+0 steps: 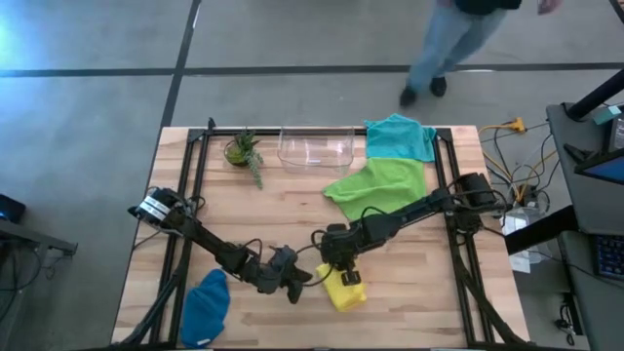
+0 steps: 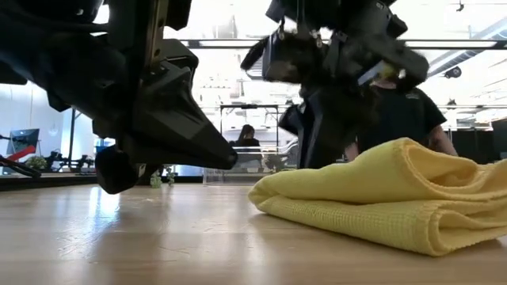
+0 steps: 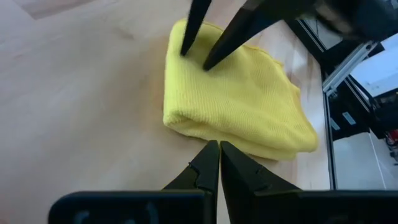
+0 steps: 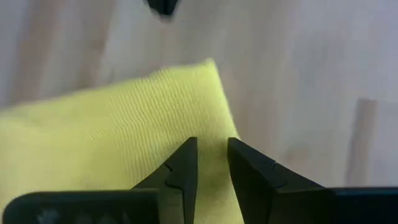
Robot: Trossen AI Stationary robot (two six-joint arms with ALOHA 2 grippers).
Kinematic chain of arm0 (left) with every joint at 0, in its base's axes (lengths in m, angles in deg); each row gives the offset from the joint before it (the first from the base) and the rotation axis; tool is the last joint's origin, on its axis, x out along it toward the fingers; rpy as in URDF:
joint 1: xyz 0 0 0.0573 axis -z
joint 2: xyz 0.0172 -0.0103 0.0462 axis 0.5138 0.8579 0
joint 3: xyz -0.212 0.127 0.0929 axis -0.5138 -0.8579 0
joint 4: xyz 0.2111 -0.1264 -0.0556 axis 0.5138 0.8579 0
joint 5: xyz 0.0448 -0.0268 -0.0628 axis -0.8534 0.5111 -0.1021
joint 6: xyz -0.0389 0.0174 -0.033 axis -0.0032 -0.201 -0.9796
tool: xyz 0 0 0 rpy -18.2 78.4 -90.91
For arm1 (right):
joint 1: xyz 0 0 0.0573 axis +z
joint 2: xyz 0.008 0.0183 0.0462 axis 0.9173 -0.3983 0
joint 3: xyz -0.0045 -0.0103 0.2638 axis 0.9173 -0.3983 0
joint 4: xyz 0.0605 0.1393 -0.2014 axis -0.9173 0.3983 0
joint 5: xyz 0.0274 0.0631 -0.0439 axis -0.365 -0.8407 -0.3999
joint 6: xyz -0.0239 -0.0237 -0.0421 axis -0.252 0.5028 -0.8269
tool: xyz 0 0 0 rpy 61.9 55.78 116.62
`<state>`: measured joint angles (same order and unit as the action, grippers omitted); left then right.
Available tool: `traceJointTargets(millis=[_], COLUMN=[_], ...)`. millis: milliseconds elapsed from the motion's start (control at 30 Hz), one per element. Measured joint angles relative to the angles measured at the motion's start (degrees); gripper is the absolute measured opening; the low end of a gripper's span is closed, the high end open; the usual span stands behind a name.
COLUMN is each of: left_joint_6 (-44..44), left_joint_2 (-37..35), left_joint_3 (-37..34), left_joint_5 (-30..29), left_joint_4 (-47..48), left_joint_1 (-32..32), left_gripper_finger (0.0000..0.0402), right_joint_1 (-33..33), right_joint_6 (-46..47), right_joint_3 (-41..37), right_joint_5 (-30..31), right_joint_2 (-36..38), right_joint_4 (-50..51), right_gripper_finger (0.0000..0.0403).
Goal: Fold microfiber towels
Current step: Fold the yellow towel
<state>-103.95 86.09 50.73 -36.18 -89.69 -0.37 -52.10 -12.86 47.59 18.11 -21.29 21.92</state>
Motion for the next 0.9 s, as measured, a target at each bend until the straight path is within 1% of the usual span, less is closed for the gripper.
traceJointTargets(millis=[133, 300, 433, 500, 667, 767, 900], left_joint_6=[0.02, 0.45, 0.48, 0.54, 0.56, 0.56, 0.43], left_joint_2=[0.00, 0.00, 0.00, 0.00, 0.00, 0.00, 0.00], left_joint_3=[-0.02, -0.02, -0.02, -0.06, -0.06, -0.06, -0.06], left_joint_5=[-0.02, -0.02, 0.00, 0.00, -0.02, -0.01, 0.20], left_joint_4=[0.03, 0.07, 0.03, 0.04, 0.04, 0.02, -0.02], left_joint_1=[-0.04, -0.09, -0.17, -0.32, -0.90, -1.21, -1.33], left_gripper_finger=[0.0000, 0.0000, 0.0000, 0.0000, 0.0000, 0.0000, 0.0000], right_joint_1=[-0.25, 0.18, 0.96, 1.22, 0.92, 0.53, 0.58], right_joint_6=[1.01, 3.57, 5.10, 5.48, 8.09, 9.20, 10.64], right_joint_3=[-1.13, -5.53, -8.25, -9.12, -9.84, -10.23, -11.68], right_joint_5=[0.06, 0.02, 0.03, 0.01, 0.02, 0.05, 0.59], right_joint_2=[3.72, 7.26, 7.56, 7.55, 7.55, 9.71, 14.50], right_joint_4=[-0.12, -0.36, -1.78, -4.07, -5.65, -5.91, -6.80], right_gripper_finger=[0.0083, 0.0083, 0.0083, 0.0083, 0.0083, 0.0083, 0.0083])
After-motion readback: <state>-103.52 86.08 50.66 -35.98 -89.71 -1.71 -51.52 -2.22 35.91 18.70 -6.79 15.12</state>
